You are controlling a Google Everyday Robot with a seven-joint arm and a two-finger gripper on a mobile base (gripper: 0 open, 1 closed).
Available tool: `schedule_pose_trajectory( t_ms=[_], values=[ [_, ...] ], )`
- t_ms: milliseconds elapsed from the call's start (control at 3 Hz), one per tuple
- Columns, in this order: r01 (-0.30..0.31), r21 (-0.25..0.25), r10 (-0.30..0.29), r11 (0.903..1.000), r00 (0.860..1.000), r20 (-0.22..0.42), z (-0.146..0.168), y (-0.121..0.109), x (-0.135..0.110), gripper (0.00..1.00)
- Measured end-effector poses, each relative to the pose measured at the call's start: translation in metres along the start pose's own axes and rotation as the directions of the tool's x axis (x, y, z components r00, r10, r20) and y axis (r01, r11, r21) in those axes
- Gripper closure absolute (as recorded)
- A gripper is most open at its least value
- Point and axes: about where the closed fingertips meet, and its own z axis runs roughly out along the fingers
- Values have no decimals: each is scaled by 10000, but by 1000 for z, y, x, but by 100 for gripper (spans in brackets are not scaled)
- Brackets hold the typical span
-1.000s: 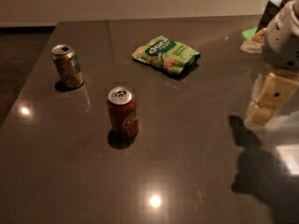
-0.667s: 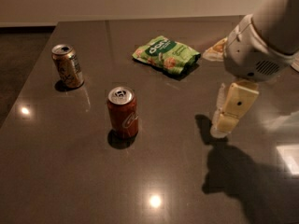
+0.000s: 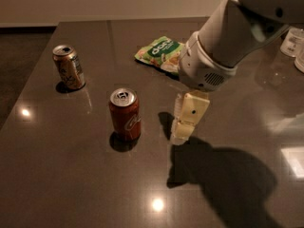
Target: Move coke can near green rice chip bag
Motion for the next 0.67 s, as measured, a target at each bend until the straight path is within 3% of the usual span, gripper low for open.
schedule_pose_trajectory(
  t_ms=[667],
  values=[
    [608, -715, -547, 9956, 9950, 839, 40, 2, -46, 0]
  ],
)
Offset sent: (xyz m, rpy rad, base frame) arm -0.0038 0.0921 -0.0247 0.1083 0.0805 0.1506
